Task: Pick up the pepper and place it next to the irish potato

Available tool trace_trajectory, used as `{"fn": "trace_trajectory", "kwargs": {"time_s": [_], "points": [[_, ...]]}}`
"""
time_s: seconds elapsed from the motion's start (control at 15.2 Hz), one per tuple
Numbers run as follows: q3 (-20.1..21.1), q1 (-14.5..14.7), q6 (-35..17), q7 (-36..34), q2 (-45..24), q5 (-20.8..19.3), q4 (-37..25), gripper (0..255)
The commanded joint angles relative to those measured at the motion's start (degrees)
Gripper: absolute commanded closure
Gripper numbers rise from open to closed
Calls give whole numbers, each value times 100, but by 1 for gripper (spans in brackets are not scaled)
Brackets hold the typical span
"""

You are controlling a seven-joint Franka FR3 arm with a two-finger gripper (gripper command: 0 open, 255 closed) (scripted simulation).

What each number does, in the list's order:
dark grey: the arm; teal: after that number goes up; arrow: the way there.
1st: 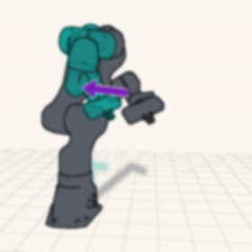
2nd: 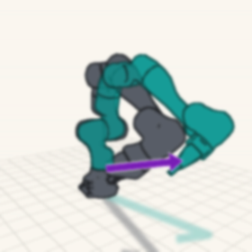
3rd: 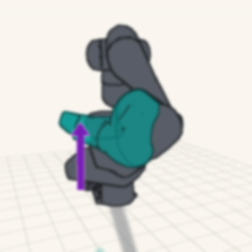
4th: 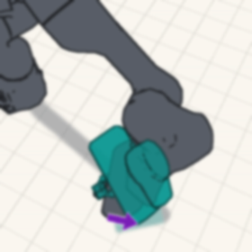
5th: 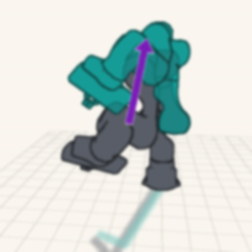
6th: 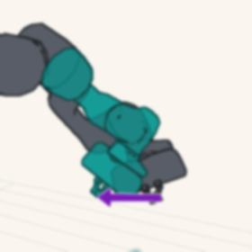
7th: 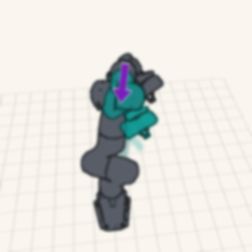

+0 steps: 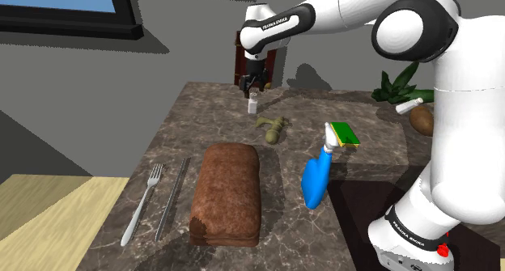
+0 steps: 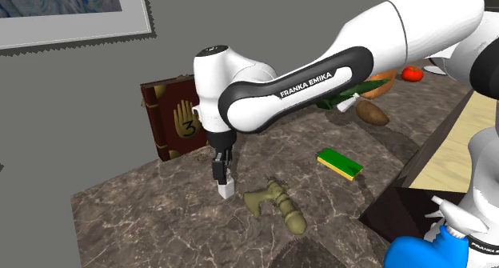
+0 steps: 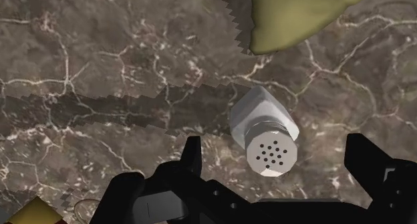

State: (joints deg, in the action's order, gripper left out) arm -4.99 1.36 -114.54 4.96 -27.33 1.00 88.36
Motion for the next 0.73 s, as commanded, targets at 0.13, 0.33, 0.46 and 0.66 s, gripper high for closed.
{"fn": "trace_trajectory", "kwargs": {"time_s": [0.13,0.33,0.46,0.66], "points": [[2,-1,-175,2,-46,4,125,0],[2,-1,-175,2,-47,4,125,0],[2,-1,-175,2,-47,4,125,0],[2,-1,-174,2,-46,4,125,255]]}}
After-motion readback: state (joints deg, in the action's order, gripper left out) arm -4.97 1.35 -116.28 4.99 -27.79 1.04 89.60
